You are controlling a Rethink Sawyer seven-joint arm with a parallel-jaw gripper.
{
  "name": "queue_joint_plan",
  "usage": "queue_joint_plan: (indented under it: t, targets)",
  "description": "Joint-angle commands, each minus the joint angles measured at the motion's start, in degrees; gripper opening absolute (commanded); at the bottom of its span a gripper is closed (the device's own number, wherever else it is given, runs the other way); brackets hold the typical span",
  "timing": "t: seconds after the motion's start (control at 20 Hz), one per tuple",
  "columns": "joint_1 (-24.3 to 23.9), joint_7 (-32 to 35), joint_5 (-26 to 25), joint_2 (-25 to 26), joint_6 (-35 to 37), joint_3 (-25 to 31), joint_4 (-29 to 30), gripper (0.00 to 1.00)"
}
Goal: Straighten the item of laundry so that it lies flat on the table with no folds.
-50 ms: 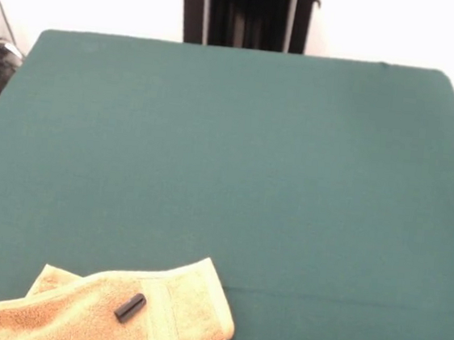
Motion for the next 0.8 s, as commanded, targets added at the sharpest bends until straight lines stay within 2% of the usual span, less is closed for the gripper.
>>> queue_joint_plan:
  t: [0.05, 0.1, 0.15, 0.3, 0.45, 0.65, 0.7, 0.8]
  targets:
    - [3.2, -3.74, 0.81, -8.51, 9.36, 0.17, 1.84, 0.0]
    - [3.39, -13.02, -1.56, -9.05, 12.85, -2.96, 3.68, 0.0]
    - [4.0, -36.15, -5.69, -10.66, 21.46, -12.92, 8.61, 0.0]
    - [3.77, -16.92, -3.85, -9.39, 20.03, -7.46, 6.2, 0.0]
    - [3.41, -5.73, 1.25, -9.1, 10.82, -1.86, 2.43, 0.0]
    - [3.39, -10.28, -0.69, -9.16, 16.87, -4.31, 4.07, 0.0]
    - [3.35, -8.02, 0.52, -8.98, 14.28, -3.18, 3.23, 0.0]
    - [3.28, -8.08, 0.65, -8.83, 12.22, -2.77, 2.98, 0.0]
